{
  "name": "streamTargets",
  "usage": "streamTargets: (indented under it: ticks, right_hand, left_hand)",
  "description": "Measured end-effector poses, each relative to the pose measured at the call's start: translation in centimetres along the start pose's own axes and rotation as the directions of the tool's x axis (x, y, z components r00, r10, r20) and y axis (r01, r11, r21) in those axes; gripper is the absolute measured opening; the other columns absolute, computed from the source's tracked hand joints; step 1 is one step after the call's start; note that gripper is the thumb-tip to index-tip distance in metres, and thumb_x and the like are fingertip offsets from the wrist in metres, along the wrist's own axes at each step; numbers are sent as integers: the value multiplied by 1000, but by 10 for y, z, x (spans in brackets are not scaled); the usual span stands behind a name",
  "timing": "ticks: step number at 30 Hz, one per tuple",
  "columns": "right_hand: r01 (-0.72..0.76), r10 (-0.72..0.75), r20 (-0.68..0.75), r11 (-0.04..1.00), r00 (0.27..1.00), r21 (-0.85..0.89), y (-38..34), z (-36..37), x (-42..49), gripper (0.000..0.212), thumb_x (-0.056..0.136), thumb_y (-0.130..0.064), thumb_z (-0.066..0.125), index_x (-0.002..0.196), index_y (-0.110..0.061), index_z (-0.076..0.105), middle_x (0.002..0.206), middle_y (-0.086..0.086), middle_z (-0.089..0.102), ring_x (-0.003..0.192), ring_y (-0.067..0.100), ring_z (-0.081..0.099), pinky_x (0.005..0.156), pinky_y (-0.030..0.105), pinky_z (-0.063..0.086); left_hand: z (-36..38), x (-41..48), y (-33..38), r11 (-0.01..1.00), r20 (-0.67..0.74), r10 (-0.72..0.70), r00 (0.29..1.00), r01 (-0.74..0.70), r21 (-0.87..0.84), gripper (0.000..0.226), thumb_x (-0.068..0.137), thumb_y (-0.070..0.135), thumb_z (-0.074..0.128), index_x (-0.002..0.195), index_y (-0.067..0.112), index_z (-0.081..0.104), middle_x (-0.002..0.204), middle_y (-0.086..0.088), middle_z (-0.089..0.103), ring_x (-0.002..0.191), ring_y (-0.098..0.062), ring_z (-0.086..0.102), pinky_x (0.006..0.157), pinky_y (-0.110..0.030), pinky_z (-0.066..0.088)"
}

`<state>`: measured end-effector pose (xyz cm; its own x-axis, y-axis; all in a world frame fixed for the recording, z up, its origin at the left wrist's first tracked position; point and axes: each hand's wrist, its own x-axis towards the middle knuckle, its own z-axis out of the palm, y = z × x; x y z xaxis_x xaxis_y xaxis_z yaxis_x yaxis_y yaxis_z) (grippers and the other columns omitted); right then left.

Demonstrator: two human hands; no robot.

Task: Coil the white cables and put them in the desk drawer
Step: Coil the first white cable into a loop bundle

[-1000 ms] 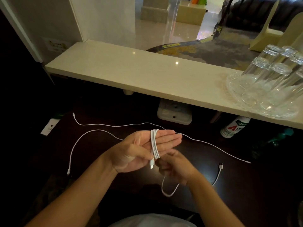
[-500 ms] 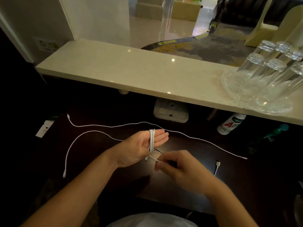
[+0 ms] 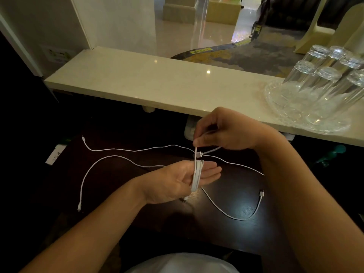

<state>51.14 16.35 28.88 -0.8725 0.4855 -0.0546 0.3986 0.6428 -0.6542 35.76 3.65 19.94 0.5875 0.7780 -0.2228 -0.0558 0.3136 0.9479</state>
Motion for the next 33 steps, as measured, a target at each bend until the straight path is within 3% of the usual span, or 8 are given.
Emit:
streamTargets:
  ticks: [3,8,11,15,18,24,30,33]
  right_hand:
    - [-68,90,-53,941,995,333,33,12,6,12,77,-30,77,76,-17,75,63,2,65,55,19,52,58,29,44]
    - [-148,255,36,435,966,888,69,92,-5,24,91,-1,52,76,-11,68,60,-4,69,53,6,64,52,17,50]
    - [-191,395,116,156,911,969,68,147,-20,10,88,-8,58,87,-12,67,69,-1,68,62,10,62,61,23,48]
    - [-118,277,141,-95,951,988,65,186,-35,19,74,-25,81,80,-12,68,57,-4,42,57,12,23,48,19,34]
    - [-100,218,138,-175,966,979,50,195,-45,24,77,-29,79,81,-9,66,56,-4,35,56,10,24,45,17,31]
    - [-122,327,112,12,938,992,22,181,-65,21,88,-27,63,85,-6,67,59,-1,31,54,10,23,45,18,24]
    - [-246,345,-77,792,935,558,-3,134,-80,23,95,-31,55,83,-19,71,53,-12,44,50,4,37,54,22,30]
    - [-170,187,-80,968,979,187,-18,92,-82,20,97,-28,56,83,-21,68,62,-15,58,58,3,51,57,16,37]
  left_hand:
    - [5,-6,4,984,31,65,997,-59,-166,79,79,-30,31,151,0,16,157,-15,30,144,-20,35,119,-31,25]
    - [4,-9,14,928,39,205,978,-182,-327,83,73,-28,29,151,-4,14,157,-22,27,147,-30,27,122,-44,13]
    - [-1,-6,12,914,3,215,977,-201,-353,81,74,-28,28,150,-3,19,157,-21,29,146,-31,28,122,-47,11]
    - [-7,-3,10,909,-2,212,977,-198,-368,80,75,-29,28,150,-1,21,156,-19,31,146,-29,29,121,-49,13]
    - [-11,2,8,907,-69,180,981,-193,-374,81,73,-29,30,149,0,24,155,-18,35,143,-26,36,120,-37,22]
    - [-17,10,4,936,-161,138,977,-182,-302,81,71,-25,35,148,0,27,153,-15,39,139,-20,43,115,-28,30]
    - [-25,12,2,995,-195,72,978,-83,-49,80,80,-29,36,150,6,23,154,-4,38,138,-9,43,114,-24,32]
    - [-26,13,2,997,-200,19,980,-3,77,79,84,-30,38,152,7,19,149,5,40,131,2,46,110,-18,36]
